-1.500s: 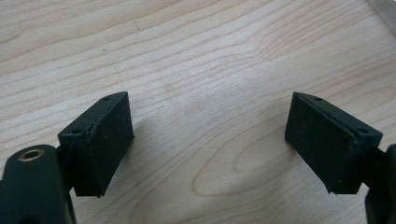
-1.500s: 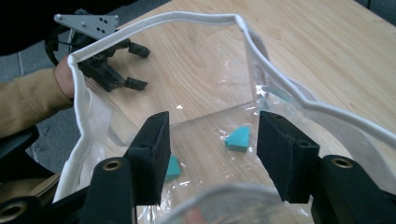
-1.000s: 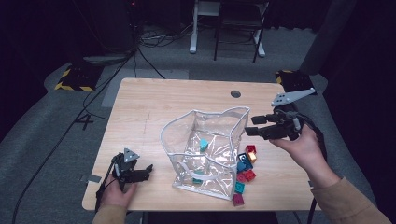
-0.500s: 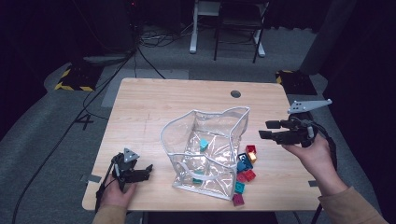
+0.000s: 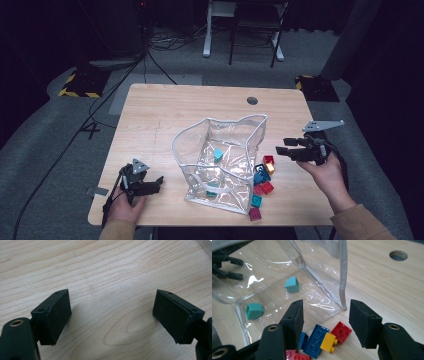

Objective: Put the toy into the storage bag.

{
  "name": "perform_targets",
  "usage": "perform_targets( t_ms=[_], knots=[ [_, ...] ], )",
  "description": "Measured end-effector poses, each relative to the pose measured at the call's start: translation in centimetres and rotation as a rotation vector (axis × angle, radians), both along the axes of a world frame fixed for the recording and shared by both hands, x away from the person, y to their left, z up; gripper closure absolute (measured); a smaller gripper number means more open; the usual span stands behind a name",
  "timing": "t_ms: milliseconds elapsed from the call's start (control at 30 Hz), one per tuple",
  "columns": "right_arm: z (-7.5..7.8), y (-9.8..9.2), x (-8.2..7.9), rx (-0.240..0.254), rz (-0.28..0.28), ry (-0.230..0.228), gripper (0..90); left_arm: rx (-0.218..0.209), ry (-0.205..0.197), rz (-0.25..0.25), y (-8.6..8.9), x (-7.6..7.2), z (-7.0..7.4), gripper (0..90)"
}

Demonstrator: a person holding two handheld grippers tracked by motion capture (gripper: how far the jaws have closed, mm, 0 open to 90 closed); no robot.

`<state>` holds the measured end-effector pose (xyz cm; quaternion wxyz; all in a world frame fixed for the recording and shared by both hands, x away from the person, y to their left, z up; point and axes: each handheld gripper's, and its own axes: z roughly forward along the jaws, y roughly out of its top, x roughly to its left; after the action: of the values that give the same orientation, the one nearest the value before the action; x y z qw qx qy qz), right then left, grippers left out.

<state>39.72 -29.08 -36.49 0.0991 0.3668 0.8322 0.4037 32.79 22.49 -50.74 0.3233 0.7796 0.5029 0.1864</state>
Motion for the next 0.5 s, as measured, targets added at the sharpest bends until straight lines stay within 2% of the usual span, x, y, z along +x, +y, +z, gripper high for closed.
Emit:
perform_targets(
  t_ms=[267, 500],
  knots=[
    [-3.6, 0.4, 0.9, -0.032, -0.033, 0.037, 45.7, -0.001, 0.000, 0.000, 0.0, 0.0, 0.0, 15.6],
    [-6.0, 0.6, 1.7, -0.051, -0.060, 0.066, 45.8, 0.000, 0.000, 0.000, 0.0, 0.0, 0.0, 15.6]
  ],
)
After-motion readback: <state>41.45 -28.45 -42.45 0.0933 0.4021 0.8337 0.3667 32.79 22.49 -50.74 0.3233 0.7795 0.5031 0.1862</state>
